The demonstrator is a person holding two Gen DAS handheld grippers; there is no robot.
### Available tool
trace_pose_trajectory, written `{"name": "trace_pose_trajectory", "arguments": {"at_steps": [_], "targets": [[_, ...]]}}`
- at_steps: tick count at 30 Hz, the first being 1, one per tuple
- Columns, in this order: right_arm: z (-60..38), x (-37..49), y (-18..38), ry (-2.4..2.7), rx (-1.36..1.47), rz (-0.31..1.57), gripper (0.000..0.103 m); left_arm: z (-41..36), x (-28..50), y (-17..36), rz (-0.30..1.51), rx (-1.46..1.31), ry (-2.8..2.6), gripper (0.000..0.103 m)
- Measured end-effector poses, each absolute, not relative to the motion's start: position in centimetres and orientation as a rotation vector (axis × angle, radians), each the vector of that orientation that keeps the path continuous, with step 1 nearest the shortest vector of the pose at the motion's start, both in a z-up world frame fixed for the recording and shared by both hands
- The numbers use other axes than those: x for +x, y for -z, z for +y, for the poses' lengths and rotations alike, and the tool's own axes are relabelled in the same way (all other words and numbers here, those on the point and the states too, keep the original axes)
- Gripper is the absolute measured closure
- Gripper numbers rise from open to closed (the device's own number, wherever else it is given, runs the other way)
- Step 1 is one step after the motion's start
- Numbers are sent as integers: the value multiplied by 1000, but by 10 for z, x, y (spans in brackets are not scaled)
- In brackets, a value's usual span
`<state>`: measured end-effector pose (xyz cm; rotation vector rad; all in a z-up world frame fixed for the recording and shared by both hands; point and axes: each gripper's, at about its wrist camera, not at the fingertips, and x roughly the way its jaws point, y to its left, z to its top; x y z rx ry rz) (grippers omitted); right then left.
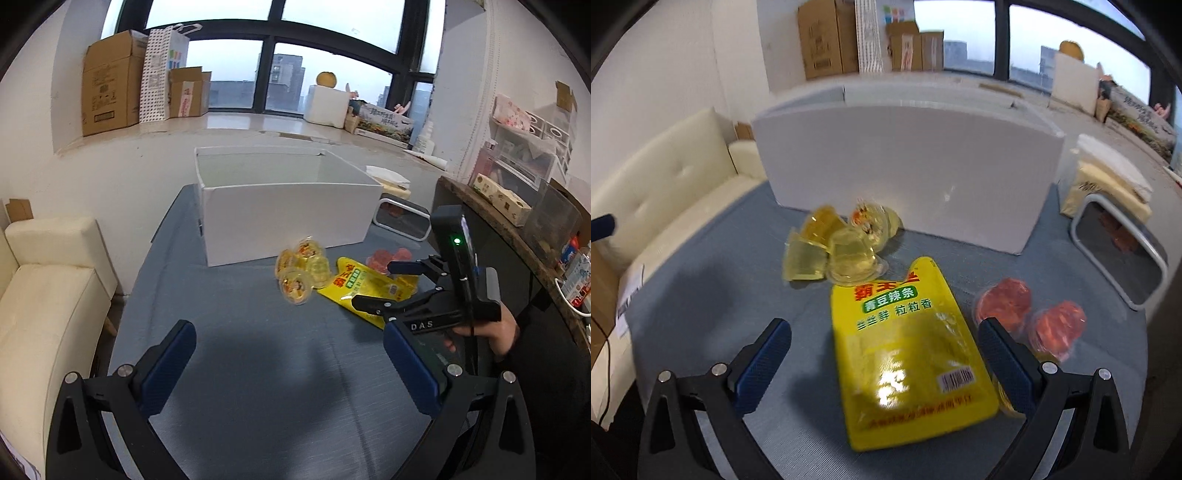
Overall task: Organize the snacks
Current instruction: 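Grasp the yellow pouch with the right tool, then grasp a cartoon-lid jelly cup with the left tool while the right tool holds the yellow pouch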
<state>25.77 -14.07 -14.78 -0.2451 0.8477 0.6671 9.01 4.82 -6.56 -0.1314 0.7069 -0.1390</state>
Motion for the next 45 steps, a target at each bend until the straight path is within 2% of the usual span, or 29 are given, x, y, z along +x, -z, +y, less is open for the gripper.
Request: {"name": "trace_pose_trajectory", "arguments": {"at_steps": [7, 10, 14, 19, 20, 24, 26, 33, 39, 40, 42, 43, 45], "targets": [[-129, 273, 175, -635, -292, 927, 0, 51, 94, 74, 730, -141, 135, 0], [-132, 273, 174, -615, -282, 913, 10, 48, 98, 78, 743, -143, 137, 0], [-143, 268, 169, -608, -240, 888, 33, 44, 103, 85, 761, -142, 148, 0], [-157, 256, 165, -620, -192, 887, 42, 38, 120, 96, 779, -136, 163, 0], [-160, 252, 163, -625, -179, 888, 63, 37, 125, 97, 781, -136, 169, 0], [-167, 221, 145, -610, -168, 845, 66, 30, 155, 110, 809, -124, 180, 0], [-167, 204, 141, -616, -216, 837, 71, 28, 172, 116, 826, -128, 178, 0], [-192, 158, 119, -593, -109, 798, 80, 8, 225, 143, 887, -91, 199, 0], [-204, 141, 114, -573, -88, 776, 84, 10, 252, 165, 929, -97, 184, 2], [-206, 140, 114, -569, -84, 776, 85, 9, 252, 164, 919, -88, 192, 12], [-205, 142, 112, -561, -76, 766, 88, 7, 253, 162, 912, -68, 187, 44], [-202, 143, 110, -569, -71, 761, 89, 8, 253, 161, 919, -76, 196, 52], [-197, 143, 104, -580, -78, 747, 91, 7, 250, 158, 909, -69, 209, 52]]}}
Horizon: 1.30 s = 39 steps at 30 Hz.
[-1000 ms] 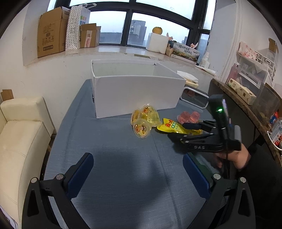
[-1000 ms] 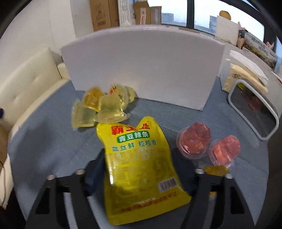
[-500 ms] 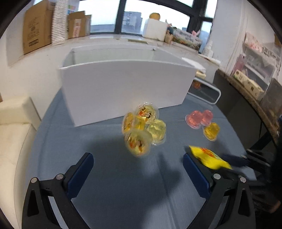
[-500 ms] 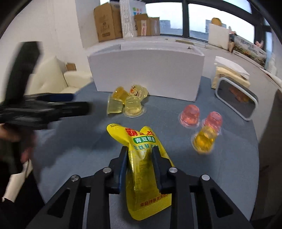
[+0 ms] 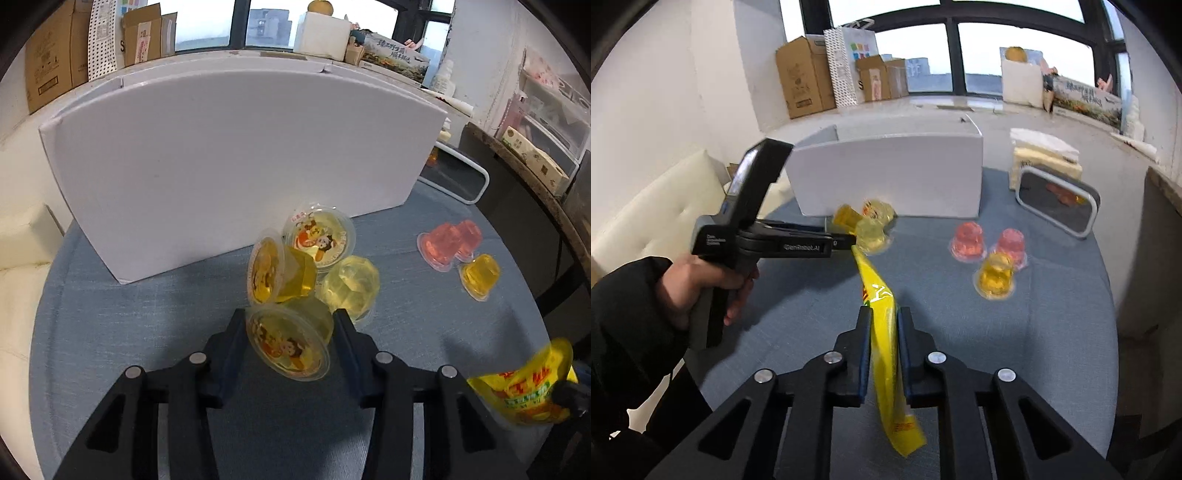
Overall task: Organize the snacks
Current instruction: 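Grasp a cartoon-lid jelly cup with the left tool while the right tool holds the yellow pouch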
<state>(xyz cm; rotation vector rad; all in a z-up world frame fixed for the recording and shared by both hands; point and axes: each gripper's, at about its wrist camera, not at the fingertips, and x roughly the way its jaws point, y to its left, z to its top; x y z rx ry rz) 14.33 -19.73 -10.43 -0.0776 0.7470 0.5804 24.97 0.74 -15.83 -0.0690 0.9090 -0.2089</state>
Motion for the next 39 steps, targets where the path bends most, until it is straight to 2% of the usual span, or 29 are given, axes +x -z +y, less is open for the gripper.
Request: {"name": "trace_pose_trajectory", "arguments": {"at_steps": [3, 4, 19, 21, 22, 23, 24, 37, 39], "targets": [[-195, 143, 97, -596, -65, 728, 91, 8, 242, 153, 888, -68, 229, 52], [-195, 144, 95, -603, -57, 721, 103, 10, 238, 148, 874, -82, 237, 52], [-189, 156, 75, -576, -84, 682, 103, 25, 167, 92, 733, -99, 306, 52], [-205, 160, 85, -535, -36, 703, 92, 26, 164, 92, 736, -98, 312, 52], [-212, 162, 91, -519, -17, 716, 55, 25, 163, 94, 740, -105, 321, 52], [-215, 163, 99, -499, -17, 740, 6, 23, 164, 96, 743, -105, 323, 52], [-217, 164, 108, -487, -26, 757, 0, 20, 164, 97, 746, -103, 327, 52], [-196, 183, 170, -470, -125, 886, 0, 10, 160, 105, 771, -81, 351, 52], [-194, 184, 172, -456, -140, 891, 15, 11, 160, 104, 770, -83, 354, 52]]}}
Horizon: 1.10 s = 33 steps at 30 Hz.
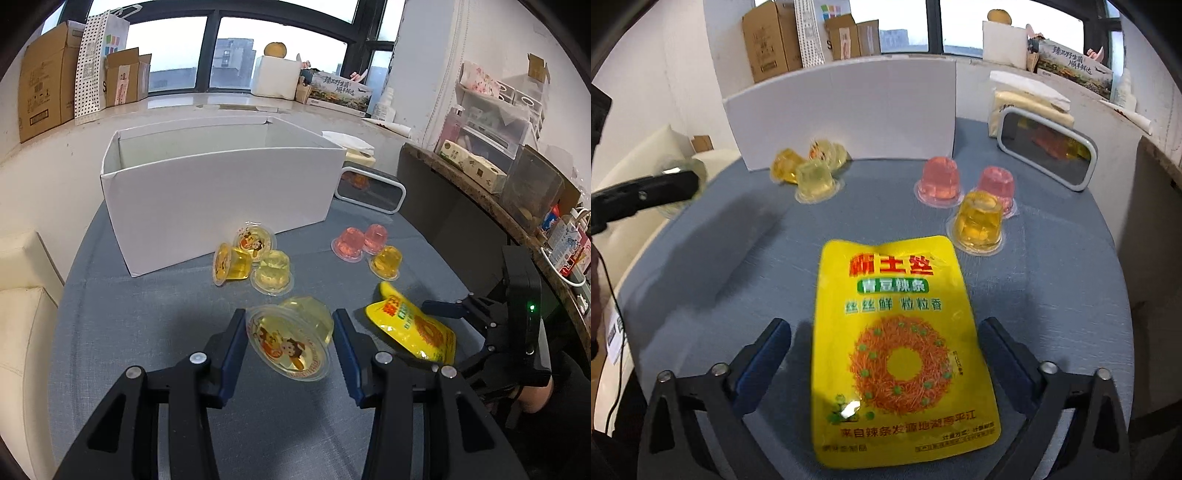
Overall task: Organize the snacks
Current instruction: 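Grasp a cartoon-lid jelly cup with the left tool while the right tool holds the yellow pouch, then carry the pouch and jelly cup over the white box and open both tools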
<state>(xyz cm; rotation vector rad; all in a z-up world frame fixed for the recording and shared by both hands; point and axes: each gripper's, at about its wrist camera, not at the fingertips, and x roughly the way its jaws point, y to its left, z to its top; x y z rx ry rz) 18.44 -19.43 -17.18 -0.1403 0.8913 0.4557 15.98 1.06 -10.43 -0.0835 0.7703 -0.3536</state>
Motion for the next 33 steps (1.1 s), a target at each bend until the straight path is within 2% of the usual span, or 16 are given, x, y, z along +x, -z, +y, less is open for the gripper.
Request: {"name": "trace_pose_trajectory", "arguments": {"at_steps": [1, 2, 4, 7, 12, 14, 20, 26, 33], "targets": [[-194, 184, 169, -456, -151, 875, 30, 11, 160, 104, 770, -84, 356, 52], [-193, 184, 168, -474, -146, 874, 40, 10, 160, 104, 771, -84, 356, 52], [-191, 184, 166, -485, -139, 876, 49, 10, 160, 104, 771, -83, 359, 52], [-190, 184, 162, -497, -130, 872, 58, 8, 159, 103, 767, -83, 365, 52], [-190, 179, 145, -513, -113, 839, 66, 9, 158, 98, 755, -85, 369, 52], [-192, 176, 134, -526, -94, 815, 77, 11, 157, 94, 746, -91, 371, 52], [-183, 164, 93, -554, -129, 741, 97, 10, 154, 78, 713, -82, 380, 52], [-174, 156, 81, -572, -145, 716, 103, 11, 151, 72, 698, -81, 382, 52], [-176, 152, 73, -586, -137, 703, 103, 13, 150, 71, 699, -86, 378, 52]]}}
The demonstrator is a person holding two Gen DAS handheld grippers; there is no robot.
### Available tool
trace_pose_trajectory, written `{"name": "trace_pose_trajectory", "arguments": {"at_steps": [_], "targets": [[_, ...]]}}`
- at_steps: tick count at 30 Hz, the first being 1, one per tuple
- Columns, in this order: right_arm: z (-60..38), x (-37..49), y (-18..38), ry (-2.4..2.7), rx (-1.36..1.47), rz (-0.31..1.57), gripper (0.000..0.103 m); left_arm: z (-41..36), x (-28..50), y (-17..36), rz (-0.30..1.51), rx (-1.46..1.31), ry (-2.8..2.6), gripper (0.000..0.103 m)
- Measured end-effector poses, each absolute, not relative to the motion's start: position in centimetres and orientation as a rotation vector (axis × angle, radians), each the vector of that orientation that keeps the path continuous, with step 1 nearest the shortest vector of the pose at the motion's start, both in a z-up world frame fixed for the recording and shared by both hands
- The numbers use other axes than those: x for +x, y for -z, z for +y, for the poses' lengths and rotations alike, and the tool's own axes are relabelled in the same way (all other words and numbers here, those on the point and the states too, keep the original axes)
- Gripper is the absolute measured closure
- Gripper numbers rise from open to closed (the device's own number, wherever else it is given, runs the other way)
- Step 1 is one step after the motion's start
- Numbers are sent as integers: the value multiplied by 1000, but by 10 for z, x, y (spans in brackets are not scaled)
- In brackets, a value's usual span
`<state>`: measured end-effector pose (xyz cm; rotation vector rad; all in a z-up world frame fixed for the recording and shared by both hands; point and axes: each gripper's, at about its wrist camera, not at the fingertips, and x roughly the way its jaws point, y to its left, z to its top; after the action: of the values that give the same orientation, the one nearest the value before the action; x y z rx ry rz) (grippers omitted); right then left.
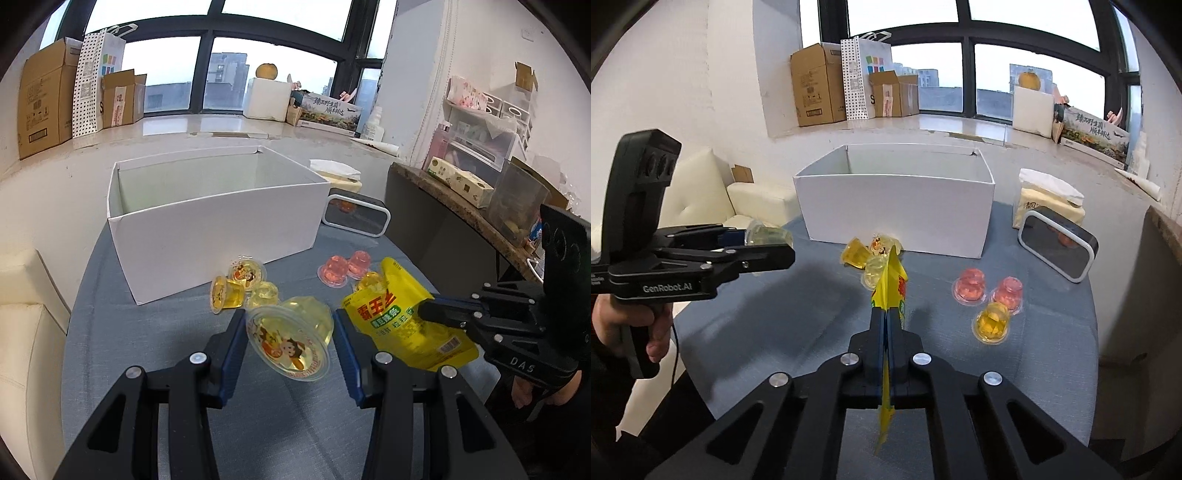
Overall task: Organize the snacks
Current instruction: 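Carry the pouch and jelly cup over the white box and open both tools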
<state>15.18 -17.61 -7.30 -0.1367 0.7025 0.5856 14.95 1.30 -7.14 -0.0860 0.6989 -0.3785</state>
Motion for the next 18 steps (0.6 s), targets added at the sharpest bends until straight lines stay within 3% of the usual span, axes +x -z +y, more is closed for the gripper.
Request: {"name": "trace_pose_trajectory", "arguments": {"at_steps": [10, 18], "targets": [[-175, 155, 41, -603, -128, 639, 103, 9, 158, 42, 650, -56, 387, 52], [-159, 207, -13, -620, -130, 542, 103, 24, 206, -6, 574, -26, 350, 52]]}}
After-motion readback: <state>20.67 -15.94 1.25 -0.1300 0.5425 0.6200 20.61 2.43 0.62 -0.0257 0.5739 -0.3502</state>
